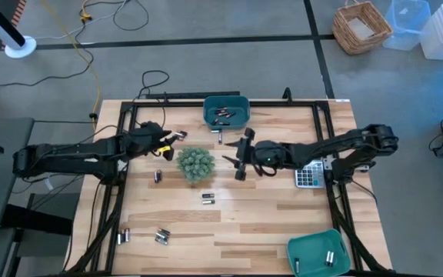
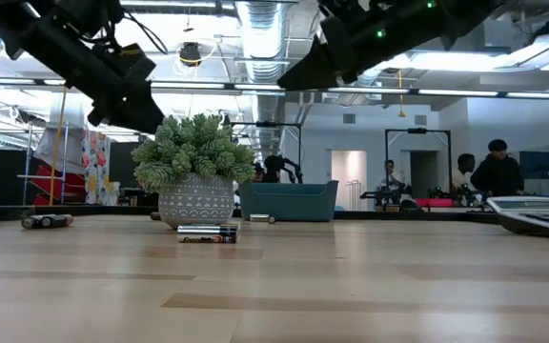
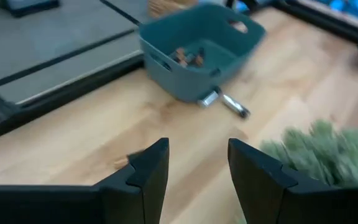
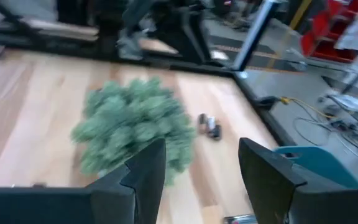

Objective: Sort batteries
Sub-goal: Put the silver battery into the green bin

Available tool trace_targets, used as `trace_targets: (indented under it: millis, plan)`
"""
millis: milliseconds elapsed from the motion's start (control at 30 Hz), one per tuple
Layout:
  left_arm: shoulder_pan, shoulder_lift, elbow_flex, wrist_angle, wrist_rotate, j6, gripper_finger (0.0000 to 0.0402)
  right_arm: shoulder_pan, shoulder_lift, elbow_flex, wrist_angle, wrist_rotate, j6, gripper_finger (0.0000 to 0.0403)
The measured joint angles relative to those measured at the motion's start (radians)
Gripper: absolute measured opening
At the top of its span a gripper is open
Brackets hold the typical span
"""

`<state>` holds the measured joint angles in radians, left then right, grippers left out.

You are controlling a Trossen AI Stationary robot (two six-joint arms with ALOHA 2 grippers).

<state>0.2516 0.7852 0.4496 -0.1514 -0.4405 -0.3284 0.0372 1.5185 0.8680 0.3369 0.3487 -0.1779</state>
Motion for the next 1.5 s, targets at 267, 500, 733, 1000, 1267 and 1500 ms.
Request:
trace_targets:
  millis: [267,500,733,1000,1267,1500]
  plan:
    - [-0.113,-0.061,0.000,-0.062,0.096,0.034,0.0159,-0.018,0.002,0.000,-0.015,-0.003,-0.014,0.0214]
    - [-0.233,-0.112,0.049,-0.401,0.069,-0.165,0.0145,-0.027,0.001,0.000,-0.034,-0.003,-0.014,0.0214]
    - [-0.315,-0.089,0.081,-0.680,0.100,-0.441,0.0156,-0.027,0.001,0.000,-0.047,-0.002,-0.006,0.0214]
    - [-0.428,0.026,0.077,-0.762,0.171,-0.663,0.0159,-0.024,0.000,0.000,-0.080,-0.001,0.024,0.0214]
    - [-0.514,0.138,0.077,-0.743,0.179,-0.820,0.0159,-0.017,0.000,0.000,-0.096,-0.001,0.031,0.0214]
    - [-0.550,0.238,0.077,-0.719,0.173,-0.887,0.0159,-0.017,0.000,0.000,-0.096,-0.001,0.039,0.0214]
